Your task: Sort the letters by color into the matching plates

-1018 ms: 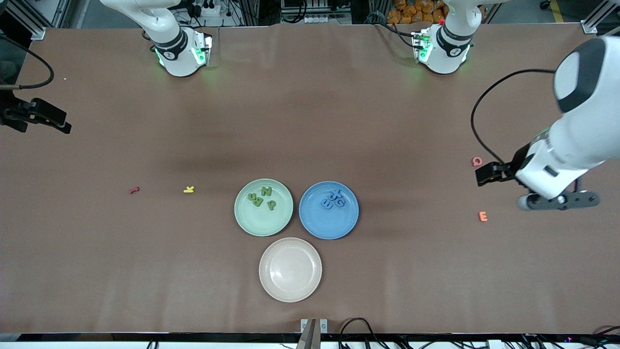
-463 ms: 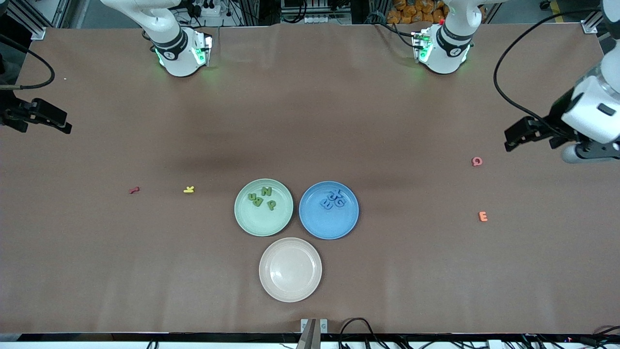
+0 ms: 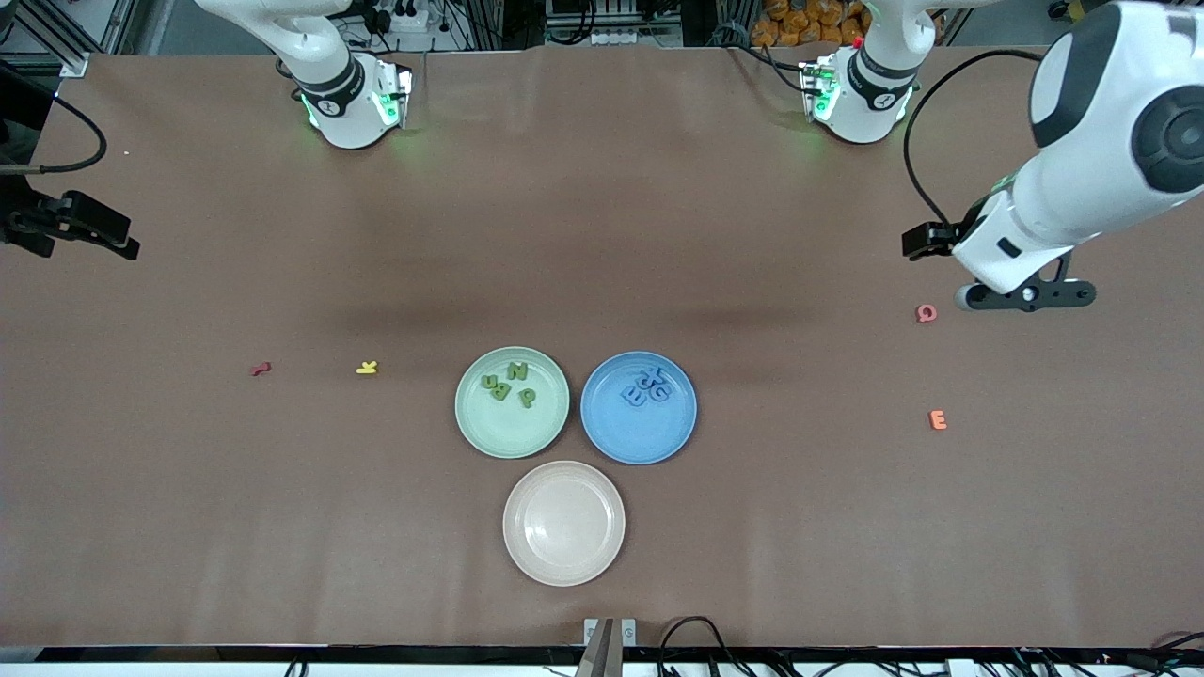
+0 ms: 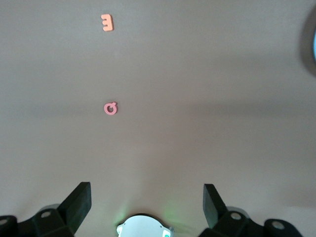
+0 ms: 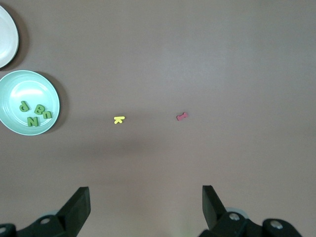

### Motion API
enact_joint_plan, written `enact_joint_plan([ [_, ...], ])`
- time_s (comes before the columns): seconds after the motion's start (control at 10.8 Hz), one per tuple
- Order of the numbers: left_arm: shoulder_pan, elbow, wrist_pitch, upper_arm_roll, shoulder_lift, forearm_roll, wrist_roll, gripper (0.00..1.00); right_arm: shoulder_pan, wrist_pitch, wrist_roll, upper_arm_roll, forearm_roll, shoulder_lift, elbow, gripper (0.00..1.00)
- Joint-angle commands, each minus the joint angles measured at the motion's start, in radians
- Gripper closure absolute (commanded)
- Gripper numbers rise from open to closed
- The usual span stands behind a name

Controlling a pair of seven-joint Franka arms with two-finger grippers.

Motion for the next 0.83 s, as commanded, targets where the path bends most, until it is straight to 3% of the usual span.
enact_joint_plan([
  [0.0,-0.025,-0.053,0.102,0.053,-0.039,-0.026,0.031,0.00,-0.020,0.000,0.015,0.021,-0.015,-0.002,0.004,0.00],
  [0.28,-0.051,-0.007,0.263,0.100,-0.042,-0.026,0.040,0.00,-0.020,0.000,0.015,0.021,-0.014,-0.002,0.004,0.00],
  [0.74,-0.056,0.097,0.256,0.110,-0.035,-0.023,0.075,0.00,-0.020,0.000,0.015,0.021,-0.014,0.000,0.004,0.00],
])
